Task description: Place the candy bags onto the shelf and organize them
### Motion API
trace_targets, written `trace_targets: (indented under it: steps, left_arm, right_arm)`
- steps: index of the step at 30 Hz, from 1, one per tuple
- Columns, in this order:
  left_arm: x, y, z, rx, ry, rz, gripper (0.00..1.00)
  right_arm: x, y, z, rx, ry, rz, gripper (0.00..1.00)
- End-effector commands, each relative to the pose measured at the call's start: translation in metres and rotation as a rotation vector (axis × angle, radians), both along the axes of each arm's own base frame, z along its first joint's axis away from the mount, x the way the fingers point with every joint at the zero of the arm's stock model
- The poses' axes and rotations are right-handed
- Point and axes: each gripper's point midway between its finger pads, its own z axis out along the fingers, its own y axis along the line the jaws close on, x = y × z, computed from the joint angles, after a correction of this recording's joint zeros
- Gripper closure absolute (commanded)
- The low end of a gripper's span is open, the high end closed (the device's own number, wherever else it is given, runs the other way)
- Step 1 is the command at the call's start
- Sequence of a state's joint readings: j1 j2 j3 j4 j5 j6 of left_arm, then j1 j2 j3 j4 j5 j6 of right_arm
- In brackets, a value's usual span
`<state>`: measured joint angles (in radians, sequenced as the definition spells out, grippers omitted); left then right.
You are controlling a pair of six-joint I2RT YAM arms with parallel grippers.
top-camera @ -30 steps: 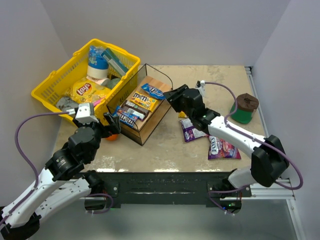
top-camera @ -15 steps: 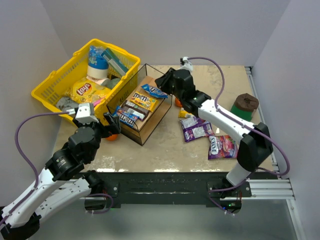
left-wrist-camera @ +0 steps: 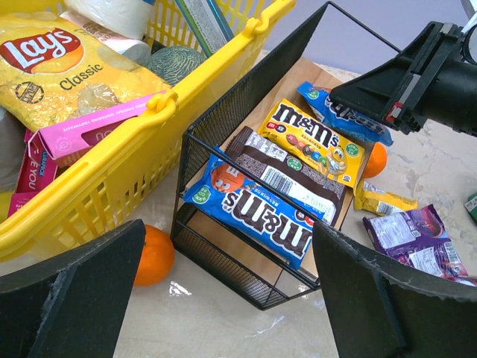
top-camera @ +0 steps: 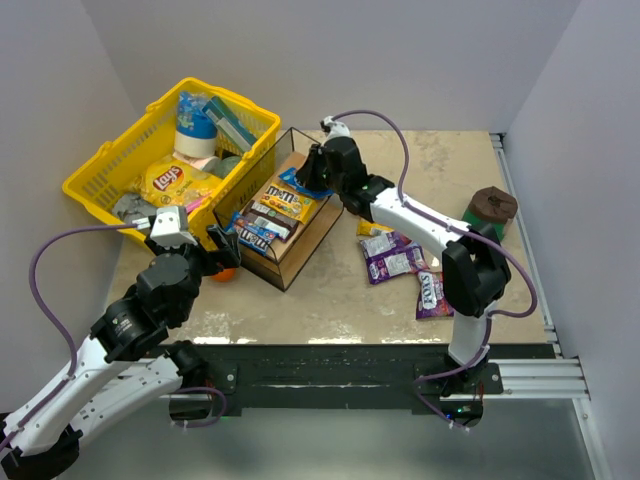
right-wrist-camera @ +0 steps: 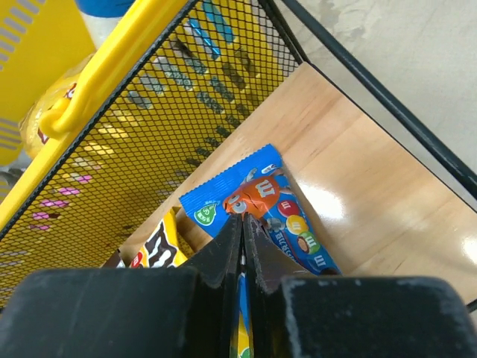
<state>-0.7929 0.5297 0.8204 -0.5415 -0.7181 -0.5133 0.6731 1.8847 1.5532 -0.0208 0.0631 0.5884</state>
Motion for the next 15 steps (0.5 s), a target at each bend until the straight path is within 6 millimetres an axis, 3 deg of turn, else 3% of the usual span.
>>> trace_targets:
  steps: [1,11,15]
  left_arm:
    - [0.001,0.003,0.004,-0.019,-0.016,0.029,0.01]
    - [0.001,0.004,0.004,-0.017,-0.014,0.032,0.01]
    - [0.002,0.004,0.003,-0.014,-0.012,0.033,0.0]
  right_arm:
    - [-0.004,0.007,0.007,0.004,-0.068,0.078,0.94]
    - [-0.01,0.004,-0.046,-0.046,-0.039,0.11,0.98]
    - [-0.01,0.003,-0.059,-0.066,-0.033,0.107,0.98]
